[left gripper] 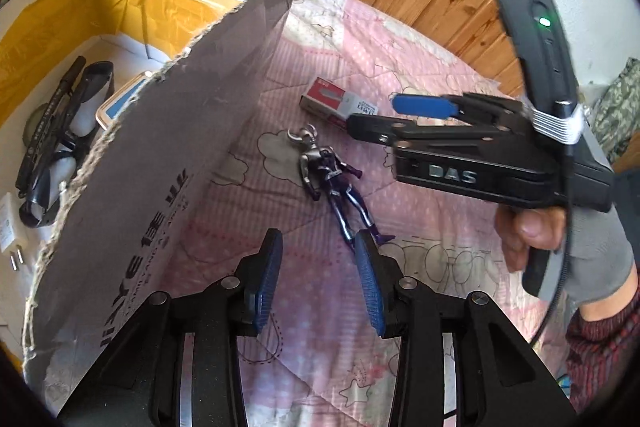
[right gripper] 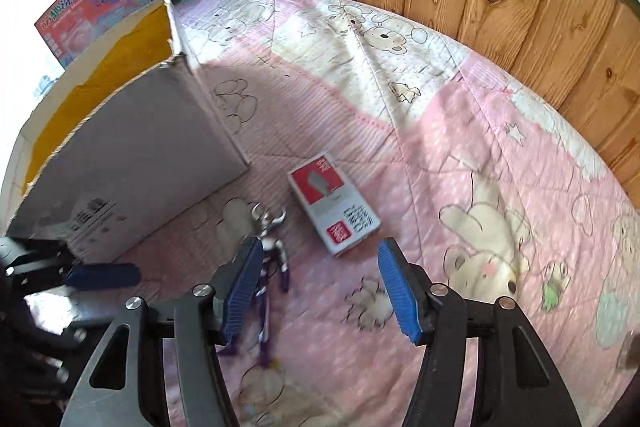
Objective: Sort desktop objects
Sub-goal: 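Grasp the purple action figure with the left tool while the right tool grasps the staples box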
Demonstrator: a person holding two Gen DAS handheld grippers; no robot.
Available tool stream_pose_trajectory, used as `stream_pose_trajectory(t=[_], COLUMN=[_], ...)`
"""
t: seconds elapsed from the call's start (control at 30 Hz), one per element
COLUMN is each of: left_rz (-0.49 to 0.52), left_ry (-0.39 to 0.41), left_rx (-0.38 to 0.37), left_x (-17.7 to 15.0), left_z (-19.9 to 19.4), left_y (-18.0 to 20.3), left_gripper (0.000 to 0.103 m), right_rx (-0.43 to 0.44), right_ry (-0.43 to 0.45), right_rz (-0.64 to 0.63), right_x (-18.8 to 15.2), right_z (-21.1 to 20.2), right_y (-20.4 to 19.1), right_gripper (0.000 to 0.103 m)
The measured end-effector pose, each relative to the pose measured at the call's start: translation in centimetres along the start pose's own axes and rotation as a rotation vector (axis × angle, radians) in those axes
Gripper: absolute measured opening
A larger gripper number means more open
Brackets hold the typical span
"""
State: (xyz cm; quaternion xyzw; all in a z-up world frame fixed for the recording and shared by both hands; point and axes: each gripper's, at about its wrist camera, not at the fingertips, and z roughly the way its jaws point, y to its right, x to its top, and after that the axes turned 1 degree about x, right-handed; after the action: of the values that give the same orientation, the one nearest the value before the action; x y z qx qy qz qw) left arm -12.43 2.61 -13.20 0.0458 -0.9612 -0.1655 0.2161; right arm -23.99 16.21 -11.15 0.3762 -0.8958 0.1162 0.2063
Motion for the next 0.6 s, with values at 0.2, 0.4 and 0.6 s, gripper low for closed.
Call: stream_pose_trajectory(t=[0.2, 0.4, 0.6], left_rz=[0.032, 0.012, 0.096], left_ry=[-0.016, -0.025, 0.017], left_rx=[0.009, 0.022, 0.119], left_x=[0.7, 1.9, 3.0], left_z=[2.4, 5.1, 7.4], left_y=[1.4, 1.9, 3.6], left_gripper=[0.043, 0.047, 0.046], right_rx=[-0.071, -0.028, -0.039], right_ry=[-0.064, -0.018, -0.021], right_rz=[-0.104, 0.078, 0.167], right_x=[1.0, -2.0, -5.8], right_z=[4.8, 2.4, 0.7], right_y=[-0.2, 3.0, 3.6], right_gripper=[0.043, 0.040, 0.039])
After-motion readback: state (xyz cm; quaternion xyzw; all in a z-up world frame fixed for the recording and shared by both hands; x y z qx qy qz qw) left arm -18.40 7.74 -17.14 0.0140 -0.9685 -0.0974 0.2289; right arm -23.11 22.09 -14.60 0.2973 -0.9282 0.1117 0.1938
